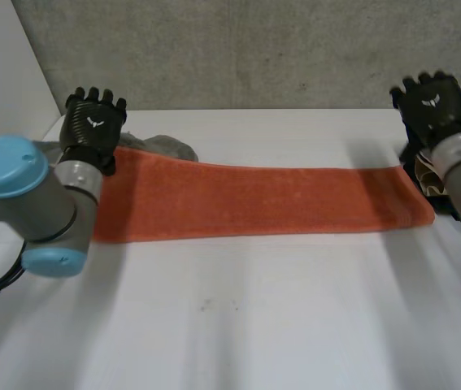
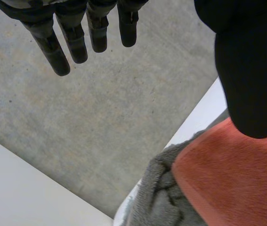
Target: Fold the laundry.
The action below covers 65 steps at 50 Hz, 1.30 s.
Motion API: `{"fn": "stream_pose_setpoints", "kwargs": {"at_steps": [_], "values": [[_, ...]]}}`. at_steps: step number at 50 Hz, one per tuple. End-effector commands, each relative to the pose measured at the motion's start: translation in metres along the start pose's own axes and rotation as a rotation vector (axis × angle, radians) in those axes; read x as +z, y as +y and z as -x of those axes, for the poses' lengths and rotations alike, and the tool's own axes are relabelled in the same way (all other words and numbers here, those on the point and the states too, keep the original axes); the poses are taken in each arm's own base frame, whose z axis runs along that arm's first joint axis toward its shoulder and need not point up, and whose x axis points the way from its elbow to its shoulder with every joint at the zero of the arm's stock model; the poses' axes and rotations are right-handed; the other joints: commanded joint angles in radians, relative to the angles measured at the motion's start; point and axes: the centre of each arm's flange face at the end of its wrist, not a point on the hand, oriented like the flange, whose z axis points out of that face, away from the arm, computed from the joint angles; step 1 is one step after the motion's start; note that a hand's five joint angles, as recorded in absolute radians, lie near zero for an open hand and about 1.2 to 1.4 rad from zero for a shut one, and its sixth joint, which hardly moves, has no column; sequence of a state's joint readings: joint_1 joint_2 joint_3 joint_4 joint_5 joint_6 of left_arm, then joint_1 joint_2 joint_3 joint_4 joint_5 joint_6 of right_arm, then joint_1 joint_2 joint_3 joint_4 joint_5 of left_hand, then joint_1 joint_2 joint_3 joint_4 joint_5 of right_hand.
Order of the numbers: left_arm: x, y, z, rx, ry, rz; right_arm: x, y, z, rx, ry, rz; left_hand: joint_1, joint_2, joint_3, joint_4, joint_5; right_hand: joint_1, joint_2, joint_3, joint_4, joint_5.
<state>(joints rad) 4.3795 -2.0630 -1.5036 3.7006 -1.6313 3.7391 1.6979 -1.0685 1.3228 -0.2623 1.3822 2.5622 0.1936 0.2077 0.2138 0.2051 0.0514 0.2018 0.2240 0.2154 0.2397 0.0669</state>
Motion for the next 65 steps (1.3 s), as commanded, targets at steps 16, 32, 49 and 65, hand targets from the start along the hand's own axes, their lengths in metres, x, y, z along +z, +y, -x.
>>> {"fn": "stream_pose_setpoints", "kwargs": {"at_steps": [16,32,49,65], "values": [[-0.046,0.006,-0.006,-0.161,0.083,0.058,-0.016,0.096,0.010,0.014,-0.177,0.290,-0.018,-0.032,-0.038,-0.030,-0.051,0.168,0.146,0.154,0.130,0.128],[-0.047,0.007,-0.007,-0.161,0.086,0.061,0.001,0.119,0.009,-0.064,-0.123,0.303,-0.018,-0.032,-0.038,-0.030,-0.051,1.194,1.172,1.181,1.157,1.155],[-0.051,0.000,0.003,-0.161,0.064,0.047,-0.008,0.099,-0.026,-0.307,0.038,0.327,-0.019,-0.033,-0.039,-0.031,-0.051,1.194,1.172,1.181,1.157,1.155],[-0.049,-0.002,0.032,-0.158,-0.013,0.040,0.003,0.003,0.059,-0.360,-0.031,-0.071,-0.019,-0.033,-0.039,-0.031,-0.051,1.194,1.172,1.181,1.157,1.155]]}}
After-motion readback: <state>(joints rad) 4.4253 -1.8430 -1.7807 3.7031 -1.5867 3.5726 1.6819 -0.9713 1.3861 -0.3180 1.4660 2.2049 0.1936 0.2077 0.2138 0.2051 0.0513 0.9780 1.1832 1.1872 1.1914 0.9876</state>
